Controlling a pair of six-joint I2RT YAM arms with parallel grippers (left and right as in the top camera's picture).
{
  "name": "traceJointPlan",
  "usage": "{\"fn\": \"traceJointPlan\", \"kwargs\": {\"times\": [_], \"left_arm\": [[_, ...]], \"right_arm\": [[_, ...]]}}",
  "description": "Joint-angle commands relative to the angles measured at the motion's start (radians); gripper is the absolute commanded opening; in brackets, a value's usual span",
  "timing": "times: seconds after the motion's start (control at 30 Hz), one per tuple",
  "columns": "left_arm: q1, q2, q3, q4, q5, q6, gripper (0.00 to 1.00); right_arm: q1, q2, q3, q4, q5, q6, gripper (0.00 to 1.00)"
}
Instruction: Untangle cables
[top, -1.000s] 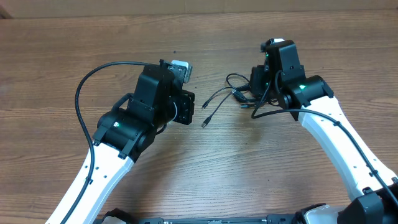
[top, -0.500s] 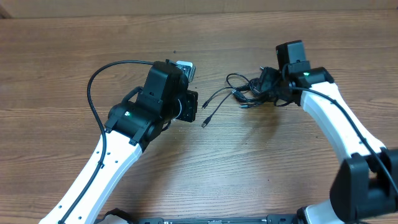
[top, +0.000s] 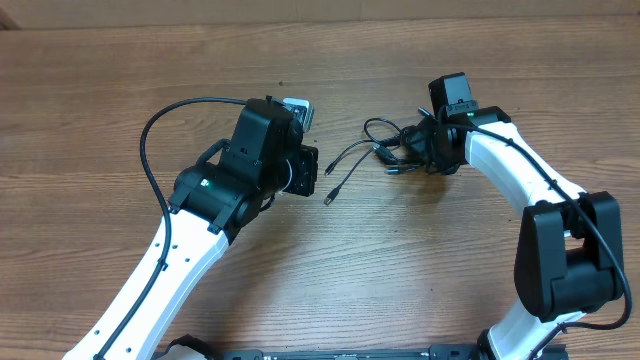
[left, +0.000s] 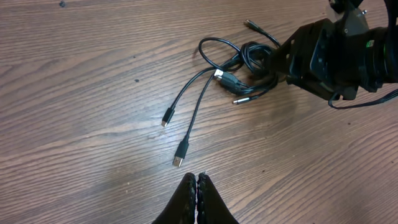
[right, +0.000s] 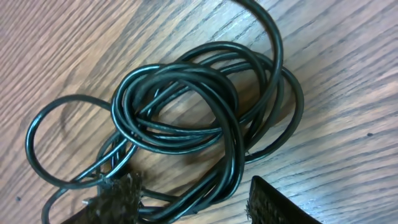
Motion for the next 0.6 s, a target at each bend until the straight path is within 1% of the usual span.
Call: {"fn": "traceJointPlan", "kwargs": {"times": [0.0,0.43,0.47,0.57], "left_arm": [[-0.002,0.008,0.013,-0.001,0.011,-0.010,0.04],[-0.002,0.008,0.013,-0.016,0.010,-0.009,0.04],[-0.002,0.008,0.013,-0.016,0.010,-0.009,0.04],[-0.002,0.008,0.013,-0.015,0.008,-0.009,0.04]], "right_arm": [[-0.001,0.003,-0.003,0.002,0.026,0.062,0.54],[-0.008,0.005,-0.034,0.000,0.092,0.068,0.53],[-0.010,0.005,-0.038,0.002,0.092,0.076,0.52],[-0.018,0.005,-0.060,0.021,0.092,0.096,0.45]]}}
